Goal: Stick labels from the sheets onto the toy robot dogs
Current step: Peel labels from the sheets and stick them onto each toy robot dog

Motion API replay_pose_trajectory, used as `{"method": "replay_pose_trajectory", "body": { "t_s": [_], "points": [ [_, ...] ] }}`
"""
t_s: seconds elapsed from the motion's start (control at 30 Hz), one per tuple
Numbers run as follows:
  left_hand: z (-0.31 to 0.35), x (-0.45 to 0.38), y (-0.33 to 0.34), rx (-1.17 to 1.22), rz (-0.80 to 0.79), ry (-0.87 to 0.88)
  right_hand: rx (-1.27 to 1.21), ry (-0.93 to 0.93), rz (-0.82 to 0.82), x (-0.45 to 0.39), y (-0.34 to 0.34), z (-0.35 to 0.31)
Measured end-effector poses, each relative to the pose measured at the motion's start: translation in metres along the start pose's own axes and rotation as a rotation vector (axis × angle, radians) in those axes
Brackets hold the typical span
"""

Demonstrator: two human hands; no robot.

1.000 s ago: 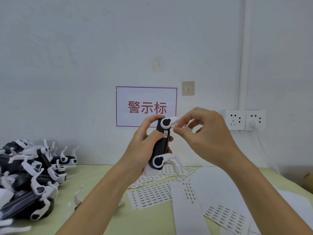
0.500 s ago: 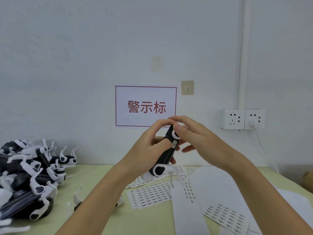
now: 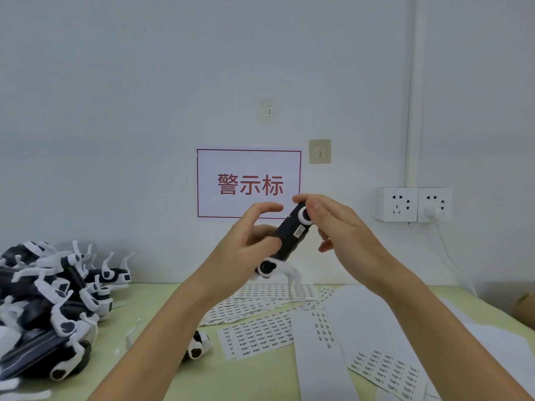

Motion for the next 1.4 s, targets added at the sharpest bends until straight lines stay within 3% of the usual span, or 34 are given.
{"method": "replay_pose_trajectory", "body": {
  "t_s": [0.1, 0.2, 0.4, 0.9, 1.23, 1.4],
  "points": [
    [-0.002, -0.003, -0.017, 0.052, 0.17, 0.014, -0.071, 0.024, 0.13, -0.002, -0.01, 0.006],
    [-0.01, -0.005, -0.025, 0.263, 0.278, -0.023, -0.17, 0.037, 0.216, -0.004, -0.011, 0.011],
    [-0.016, -0.002, -0.02, 0.575, 0.405, -0.107, -0.328, 0.012, 0.212, -0.004, 0.006, 0.012],
    [0.004, 0.002, -0.022, 0.388, 0.461, 0.1, -0.417, 0.059, -0.069, -0.007, -0.002, 0.018],
    [-0.021, -0.002, -0.012, 0.262, 0.482, -0.051, -0.131, 0.158, -0.445, 0.006, -0.005, 0.037],
    [-0.044, -0.005, 0.009, 0.25, 0.457, -0.196, -0.03, 0.238, -0.412, 0.009, -0.013, 0.058]
  ]
}}
Point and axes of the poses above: each hand's wrist, its own x-axis away from the middle knuckle, its own y-axis out of the palm, z = x × y, the point moved 7 cm from there along -x, towards the middle knuckle, and after that the axes turned 9 degrees about x, right-handed, at the moved point
